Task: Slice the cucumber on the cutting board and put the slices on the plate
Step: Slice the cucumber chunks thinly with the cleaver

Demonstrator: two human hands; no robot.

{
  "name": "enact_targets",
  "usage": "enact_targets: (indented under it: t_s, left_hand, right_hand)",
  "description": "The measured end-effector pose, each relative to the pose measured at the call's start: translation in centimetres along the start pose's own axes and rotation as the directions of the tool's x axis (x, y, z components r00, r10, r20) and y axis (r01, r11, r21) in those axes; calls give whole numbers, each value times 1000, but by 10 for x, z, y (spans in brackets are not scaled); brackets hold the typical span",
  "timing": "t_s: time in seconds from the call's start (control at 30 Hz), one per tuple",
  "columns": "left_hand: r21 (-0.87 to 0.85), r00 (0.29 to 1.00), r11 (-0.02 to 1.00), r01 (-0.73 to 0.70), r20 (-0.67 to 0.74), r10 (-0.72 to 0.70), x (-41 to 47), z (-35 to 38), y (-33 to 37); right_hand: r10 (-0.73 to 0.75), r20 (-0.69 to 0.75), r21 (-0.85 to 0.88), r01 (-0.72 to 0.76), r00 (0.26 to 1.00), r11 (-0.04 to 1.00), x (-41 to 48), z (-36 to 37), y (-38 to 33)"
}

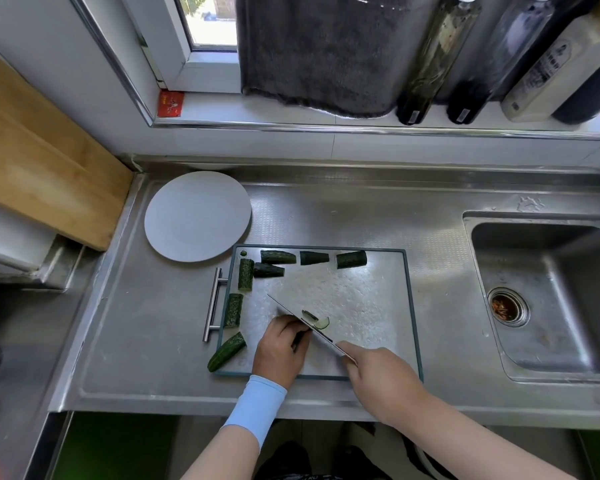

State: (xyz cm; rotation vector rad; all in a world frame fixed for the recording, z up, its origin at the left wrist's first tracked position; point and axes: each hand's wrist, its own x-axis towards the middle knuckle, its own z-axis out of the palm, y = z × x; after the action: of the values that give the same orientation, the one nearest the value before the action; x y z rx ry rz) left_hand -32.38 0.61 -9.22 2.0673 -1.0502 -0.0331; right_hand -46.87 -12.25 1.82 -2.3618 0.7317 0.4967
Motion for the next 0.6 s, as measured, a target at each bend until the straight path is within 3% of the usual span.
enact_targets:
  t_s: [0.4, 0.6]
  left_hand:
    - [-6, 997, 997, -77, 16, 77, -2, -1, -2]
    - [9, 999, 999, -47, 16, 47, -4, -2, 0]
  right_hand:
    - [-22, 5, 65, 22, 1000, 998, 36, 2, -24]
    - [-33, -6, 51, 33, 999, 998, 25, 2, -20]
